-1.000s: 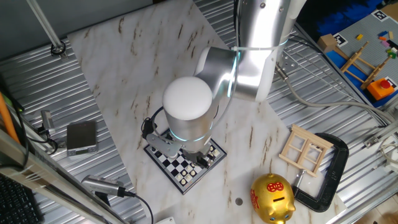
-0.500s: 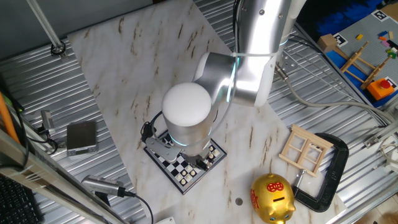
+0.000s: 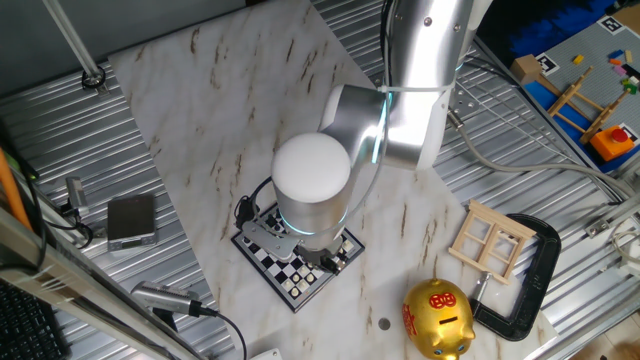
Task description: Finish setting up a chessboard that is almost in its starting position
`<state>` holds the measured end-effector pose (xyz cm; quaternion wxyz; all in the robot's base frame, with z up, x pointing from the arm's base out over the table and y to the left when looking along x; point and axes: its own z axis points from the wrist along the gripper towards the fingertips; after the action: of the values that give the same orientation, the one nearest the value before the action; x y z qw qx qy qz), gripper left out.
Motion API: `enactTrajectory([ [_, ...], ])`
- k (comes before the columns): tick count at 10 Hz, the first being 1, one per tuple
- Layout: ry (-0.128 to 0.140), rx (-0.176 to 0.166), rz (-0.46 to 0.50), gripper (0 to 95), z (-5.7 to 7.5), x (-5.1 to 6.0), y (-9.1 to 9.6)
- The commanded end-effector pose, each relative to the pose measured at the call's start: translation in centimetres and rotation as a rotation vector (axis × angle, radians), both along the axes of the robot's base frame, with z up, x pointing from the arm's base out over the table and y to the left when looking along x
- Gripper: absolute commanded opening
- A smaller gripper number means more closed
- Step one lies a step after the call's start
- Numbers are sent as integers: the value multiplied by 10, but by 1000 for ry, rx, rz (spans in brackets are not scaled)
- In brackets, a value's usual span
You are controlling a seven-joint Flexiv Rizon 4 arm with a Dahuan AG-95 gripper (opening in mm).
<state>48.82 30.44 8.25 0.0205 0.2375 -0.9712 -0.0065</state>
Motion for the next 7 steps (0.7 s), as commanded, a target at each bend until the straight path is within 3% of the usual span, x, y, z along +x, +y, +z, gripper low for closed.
enactTrajectory([
  [1,-5,2,-1,0,0,0,0],
  [7,-9,4,-2,0,0,0,0],
])
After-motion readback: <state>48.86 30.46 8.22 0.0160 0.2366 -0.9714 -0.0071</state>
